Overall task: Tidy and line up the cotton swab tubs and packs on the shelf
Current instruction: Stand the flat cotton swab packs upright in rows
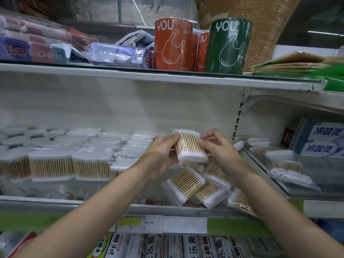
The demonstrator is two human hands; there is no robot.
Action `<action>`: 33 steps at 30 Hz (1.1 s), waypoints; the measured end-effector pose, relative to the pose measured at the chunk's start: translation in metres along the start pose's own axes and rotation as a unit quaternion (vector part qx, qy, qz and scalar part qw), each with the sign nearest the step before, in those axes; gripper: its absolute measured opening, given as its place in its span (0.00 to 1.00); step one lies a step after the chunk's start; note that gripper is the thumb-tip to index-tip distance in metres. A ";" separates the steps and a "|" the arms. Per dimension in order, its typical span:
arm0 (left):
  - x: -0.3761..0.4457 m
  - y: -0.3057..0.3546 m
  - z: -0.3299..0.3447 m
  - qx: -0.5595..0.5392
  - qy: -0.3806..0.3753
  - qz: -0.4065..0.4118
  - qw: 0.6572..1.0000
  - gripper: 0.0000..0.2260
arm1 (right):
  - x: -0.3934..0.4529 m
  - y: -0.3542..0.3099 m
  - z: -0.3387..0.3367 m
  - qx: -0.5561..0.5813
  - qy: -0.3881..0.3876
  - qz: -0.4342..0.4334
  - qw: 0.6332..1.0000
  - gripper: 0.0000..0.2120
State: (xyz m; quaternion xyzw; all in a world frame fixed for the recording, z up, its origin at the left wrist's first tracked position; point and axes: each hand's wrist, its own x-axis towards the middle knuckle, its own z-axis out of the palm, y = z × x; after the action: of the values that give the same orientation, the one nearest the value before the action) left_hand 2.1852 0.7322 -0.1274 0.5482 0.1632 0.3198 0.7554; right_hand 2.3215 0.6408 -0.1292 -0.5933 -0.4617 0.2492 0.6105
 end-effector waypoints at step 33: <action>0.008 0.028 -0.026 0.346 0.010 0.161 0.924 0.11 | 0.026 -0.026 0.015 -0.303 -0.029 -0.113 0.946 0.13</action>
State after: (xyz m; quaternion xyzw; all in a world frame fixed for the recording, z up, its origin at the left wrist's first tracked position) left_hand 2.1674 0.7613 -0.1097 0.7911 0.1811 0.3665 0.4551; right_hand 2.3137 0.6662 -0.0993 -0.6865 -0.5969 0.0440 0.4128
